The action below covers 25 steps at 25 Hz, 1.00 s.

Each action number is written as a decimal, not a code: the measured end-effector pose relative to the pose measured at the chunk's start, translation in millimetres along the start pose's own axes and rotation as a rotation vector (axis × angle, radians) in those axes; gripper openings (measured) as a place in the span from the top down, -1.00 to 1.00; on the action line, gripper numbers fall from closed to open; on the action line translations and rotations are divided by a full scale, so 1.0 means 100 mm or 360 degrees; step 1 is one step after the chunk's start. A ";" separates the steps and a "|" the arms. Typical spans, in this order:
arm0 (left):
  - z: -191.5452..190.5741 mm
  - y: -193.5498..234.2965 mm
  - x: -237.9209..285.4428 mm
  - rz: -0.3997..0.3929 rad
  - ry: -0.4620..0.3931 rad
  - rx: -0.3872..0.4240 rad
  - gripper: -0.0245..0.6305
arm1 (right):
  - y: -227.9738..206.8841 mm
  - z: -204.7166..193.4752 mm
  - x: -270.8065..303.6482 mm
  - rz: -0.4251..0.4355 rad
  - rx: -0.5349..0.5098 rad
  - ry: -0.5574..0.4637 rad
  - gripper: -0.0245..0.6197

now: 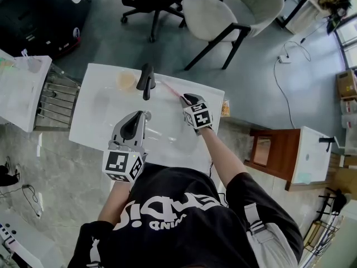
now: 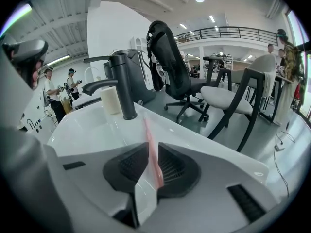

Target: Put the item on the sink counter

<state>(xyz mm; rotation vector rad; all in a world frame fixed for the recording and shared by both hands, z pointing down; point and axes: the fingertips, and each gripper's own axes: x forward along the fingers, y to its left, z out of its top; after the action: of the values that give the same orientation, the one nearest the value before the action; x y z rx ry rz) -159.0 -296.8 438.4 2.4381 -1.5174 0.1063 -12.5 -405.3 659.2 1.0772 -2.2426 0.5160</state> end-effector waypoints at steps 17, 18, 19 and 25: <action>0.08 -0.14 -0.01 -0.0054 -0.0039 -0.0017 0.86 | 0.36 0.39 -0.70 0.0088 -0.0010 -0.0275 0.87; 0.09 -0.15 -0.01 -0.0057 -0.0040 -0.0019 0.86 | 0.42 0.44 -0.80 0.0096 -0.0001 -0.0314 0.87; 0.09 -0.16 -0.02 -0.0060 -0.0041 -0.0019 0.86 | 0.47 0.50 -0.89 0.0103 0.0006 -0.0356 0.87; 0.13 -0.25 -0.04 -0.0097 -0.0051 -0.0002 0.86 | 0.76 0.92 -1.54 0.0149 0.0024 -0.0644 0.87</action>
<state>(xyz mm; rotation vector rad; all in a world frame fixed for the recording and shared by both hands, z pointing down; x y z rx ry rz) -139.4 -285.9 420.4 2.4939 -1.4539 0.0543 -28.0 -324.0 482.6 1.1711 -2.6532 0.3780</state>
